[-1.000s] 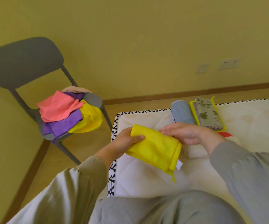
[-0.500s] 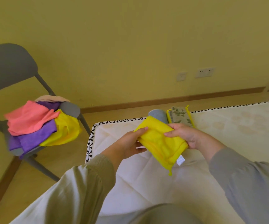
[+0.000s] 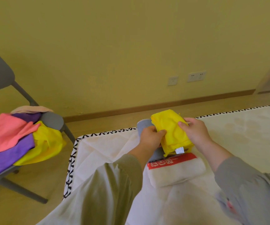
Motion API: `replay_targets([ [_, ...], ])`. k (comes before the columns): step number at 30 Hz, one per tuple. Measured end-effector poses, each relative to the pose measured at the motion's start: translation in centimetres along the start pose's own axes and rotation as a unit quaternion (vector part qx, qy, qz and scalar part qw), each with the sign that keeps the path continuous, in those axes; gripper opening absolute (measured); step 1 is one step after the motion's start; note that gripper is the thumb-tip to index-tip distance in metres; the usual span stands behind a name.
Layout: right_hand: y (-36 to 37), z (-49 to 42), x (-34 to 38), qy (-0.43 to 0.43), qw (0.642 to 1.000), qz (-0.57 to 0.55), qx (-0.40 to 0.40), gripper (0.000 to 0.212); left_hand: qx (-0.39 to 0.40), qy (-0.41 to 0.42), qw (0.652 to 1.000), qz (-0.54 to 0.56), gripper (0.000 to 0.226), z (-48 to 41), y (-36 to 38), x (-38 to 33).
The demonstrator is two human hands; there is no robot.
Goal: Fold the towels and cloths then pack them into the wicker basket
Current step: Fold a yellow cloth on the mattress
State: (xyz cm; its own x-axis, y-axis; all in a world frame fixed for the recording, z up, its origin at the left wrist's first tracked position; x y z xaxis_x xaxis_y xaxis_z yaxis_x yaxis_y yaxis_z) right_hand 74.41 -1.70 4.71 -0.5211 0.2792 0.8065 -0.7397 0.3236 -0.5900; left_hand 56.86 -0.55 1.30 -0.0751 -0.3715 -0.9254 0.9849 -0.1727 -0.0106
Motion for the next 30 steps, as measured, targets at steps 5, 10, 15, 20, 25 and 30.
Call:
replay_targets([
  [5,-1.5,-0.1,-0.7,0.006,0.989,0.023,-0.147,0.033,-0.021,0.063,0.994,-0.081,0.038,-2.3,1.0,-2.5],
  [10,0.8,-1.2,-2.7,0.025,0.991,0.099,-0.088,0.032,-0.009,0.055,0.987,-0.152,0.057,-3.1,1.6,-0.9],
  [15,2.0,-1.0,-3.2,0.002,0.96,0.272,-0.067,0.034,-0.012,0.085,0.978,-0.19,0.052,-2.8,1.4,0.7],
  [20,4.0,-0.7,1.0,-0.212,0.903,0.364,-0.09,0.051,-0.07,0.275,0.881,-0.379,0.058,-1.6,-0.4,-1.1],
  [25,8.1,-2.0,-2.9,-0.164,0.882,0.432,0.097,0.059,0.005,0.189,0.822,-0.537,0.068,-2.7,-0.7,3.1],
  [30,9.0,-1.8,-3.3,-0.172,0.874,0.447,0.083,0.061,0.025,0.173,0.835,-0.521,0.074,-3.2,-0.8,4.1],
])
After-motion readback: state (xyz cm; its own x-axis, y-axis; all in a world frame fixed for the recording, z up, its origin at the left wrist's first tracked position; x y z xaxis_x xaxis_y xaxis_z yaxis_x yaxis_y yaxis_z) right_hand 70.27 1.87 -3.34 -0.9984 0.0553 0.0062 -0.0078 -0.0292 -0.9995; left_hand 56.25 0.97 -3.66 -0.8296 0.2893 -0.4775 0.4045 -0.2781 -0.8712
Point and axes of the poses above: each hand's wrist, its own z-axis away from the middle knuckle, its own y-axis out of the palm, x = y × z, the point moved 8 cm from there along -z, towards the middle knuckle, and after that the axes turned 7 degrees about z, right-handed, at the moved point
